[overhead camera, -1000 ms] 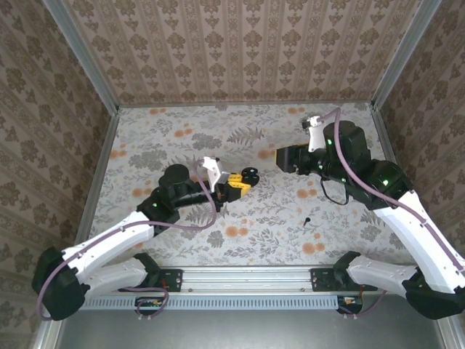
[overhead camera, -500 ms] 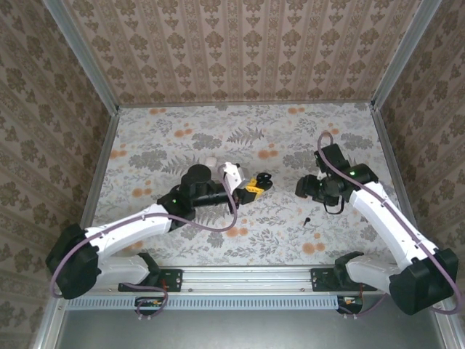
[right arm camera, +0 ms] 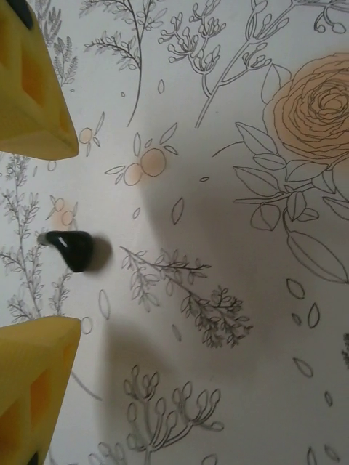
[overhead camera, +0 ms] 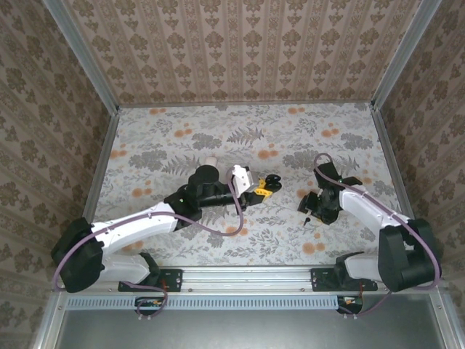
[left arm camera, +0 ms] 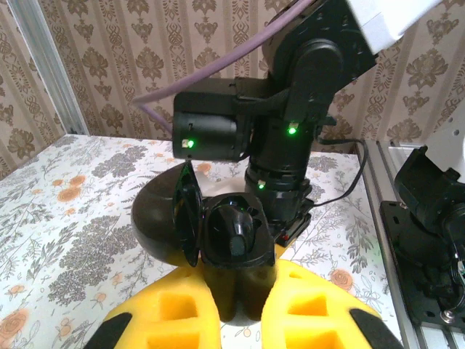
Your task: Insert wireless bluetooth earbuds into charging case
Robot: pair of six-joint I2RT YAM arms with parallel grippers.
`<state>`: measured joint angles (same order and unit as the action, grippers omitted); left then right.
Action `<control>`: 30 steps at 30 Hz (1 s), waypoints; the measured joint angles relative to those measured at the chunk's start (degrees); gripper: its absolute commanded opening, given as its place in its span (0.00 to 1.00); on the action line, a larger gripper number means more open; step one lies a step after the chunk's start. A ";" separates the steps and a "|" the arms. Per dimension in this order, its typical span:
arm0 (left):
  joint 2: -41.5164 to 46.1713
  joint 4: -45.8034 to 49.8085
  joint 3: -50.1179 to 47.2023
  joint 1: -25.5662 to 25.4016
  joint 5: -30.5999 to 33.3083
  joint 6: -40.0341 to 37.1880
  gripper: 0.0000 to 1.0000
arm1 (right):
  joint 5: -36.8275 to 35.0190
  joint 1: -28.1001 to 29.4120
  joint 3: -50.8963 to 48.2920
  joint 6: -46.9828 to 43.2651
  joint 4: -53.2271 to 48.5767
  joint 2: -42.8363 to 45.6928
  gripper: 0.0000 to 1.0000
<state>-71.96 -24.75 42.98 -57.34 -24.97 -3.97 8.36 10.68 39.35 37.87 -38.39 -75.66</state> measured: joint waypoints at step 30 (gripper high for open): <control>-2.03 -1.51 0.09 -5.64 8.55 -2.32 0.00 | 1.07 0.07 -0.48 -4.87 0.26 -3.02 0.44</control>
<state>-74.00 -26.26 43.07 -62.98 -16.43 -6.28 9.43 10.74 38.87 32.99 -38.13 -78.67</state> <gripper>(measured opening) 0.107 0.439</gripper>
